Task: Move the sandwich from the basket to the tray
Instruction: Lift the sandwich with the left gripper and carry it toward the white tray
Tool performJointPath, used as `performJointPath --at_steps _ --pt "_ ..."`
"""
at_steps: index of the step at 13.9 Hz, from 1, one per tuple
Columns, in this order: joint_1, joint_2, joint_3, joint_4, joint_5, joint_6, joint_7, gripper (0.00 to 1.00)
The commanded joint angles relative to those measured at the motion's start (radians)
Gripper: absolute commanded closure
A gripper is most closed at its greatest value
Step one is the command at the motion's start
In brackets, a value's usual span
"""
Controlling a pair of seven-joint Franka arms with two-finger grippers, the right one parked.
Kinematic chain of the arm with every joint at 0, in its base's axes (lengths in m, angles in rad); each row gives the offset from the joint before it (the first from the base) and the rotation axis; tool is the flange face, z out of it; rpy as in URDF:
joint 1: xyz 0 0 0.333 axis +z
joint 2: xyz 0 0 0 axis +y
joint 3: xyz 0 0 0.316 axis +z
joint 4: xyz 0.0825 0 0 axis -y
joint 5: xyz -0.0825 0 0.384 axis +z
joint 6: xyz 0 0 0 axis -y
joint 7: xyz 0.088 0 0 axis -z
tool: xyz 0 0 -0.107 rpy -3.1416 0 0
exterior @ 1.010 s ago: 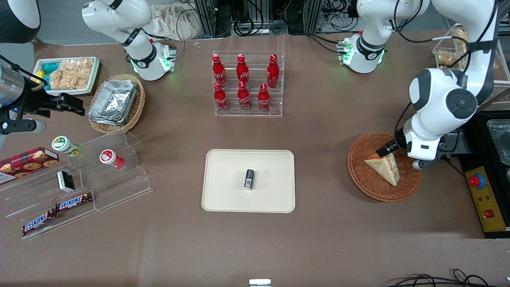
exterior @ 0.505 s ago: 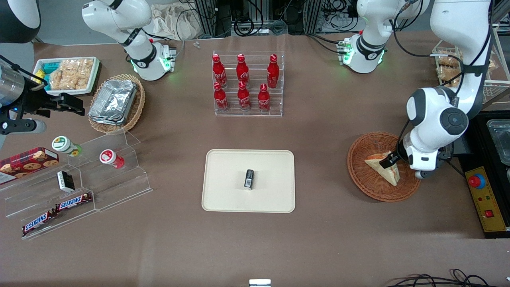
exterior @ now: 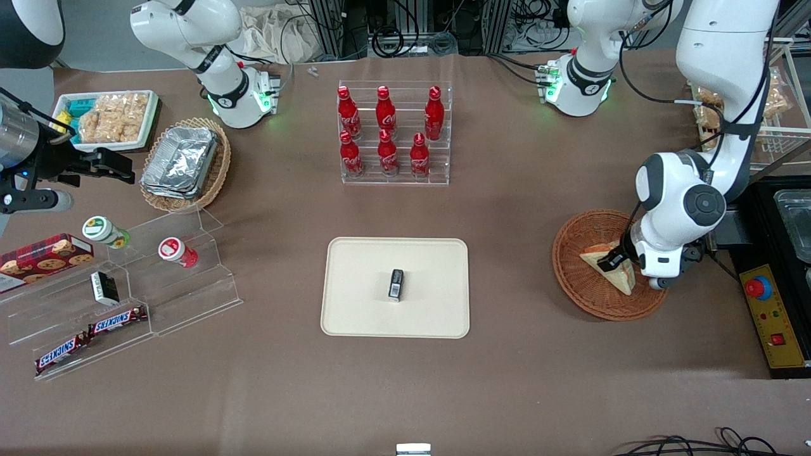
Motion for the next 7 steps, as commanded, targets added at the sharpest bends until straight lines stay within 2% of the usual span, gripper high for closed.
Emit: performJointPath --at_steps 1,3,7 --pt "-0.002 -0.061 -0.001 -0.010 0.029 0.010 -0.035 1.00" --pt "0.000 -0.139 -0.001 0.028 0.029 -0.121 -0.018 1.00" --pt "-0.028 -0.213 -0.042 0.233 0.024 -0.534 0.043 1.00"
